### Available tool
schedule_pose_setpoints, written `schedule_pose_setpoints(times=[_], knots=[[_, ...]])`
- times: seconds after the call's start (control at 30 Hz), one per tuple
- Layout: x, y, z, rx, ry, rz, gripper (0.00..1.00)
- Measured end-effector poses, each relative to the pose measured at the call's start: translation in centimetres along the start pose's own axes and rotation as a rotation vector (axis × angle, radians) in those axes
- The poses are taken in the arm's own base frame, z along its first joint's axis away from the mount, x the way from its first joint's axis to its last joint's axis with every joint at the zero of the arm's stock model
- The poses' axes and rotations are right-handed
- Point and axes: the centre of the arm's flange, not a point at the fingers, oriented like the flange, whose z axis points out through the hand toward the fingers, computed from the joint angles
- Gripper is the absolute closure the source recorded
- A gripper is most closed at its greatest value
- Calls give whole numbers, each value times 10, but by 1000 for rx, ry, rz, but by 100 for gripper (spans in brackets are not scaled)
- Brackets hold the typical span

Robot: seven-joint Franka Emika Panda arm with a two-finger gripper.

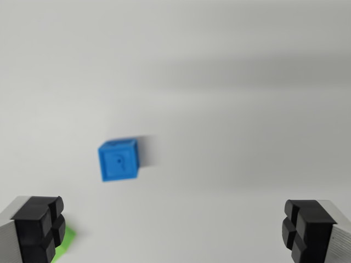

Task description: Stack cube

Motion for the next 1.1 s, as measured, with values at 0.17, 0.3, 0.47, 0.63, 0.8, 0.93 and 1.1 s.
schedule_pose_setpoints(times=[0.17,0.3,0.47,0.63,0.8,0.93,1.1], knots=[[0,0,0,0,0,0,0],[0,0,0,0,0,0,0],[0,0,0,0,0,0,0],[-1,0,2,-2,-2,-1,0],[-3,0,5,-3,-4,-3,0],[-5,1,10,-5,-7,-6,0],[-8,1,17,-7,-9,-10,0]])
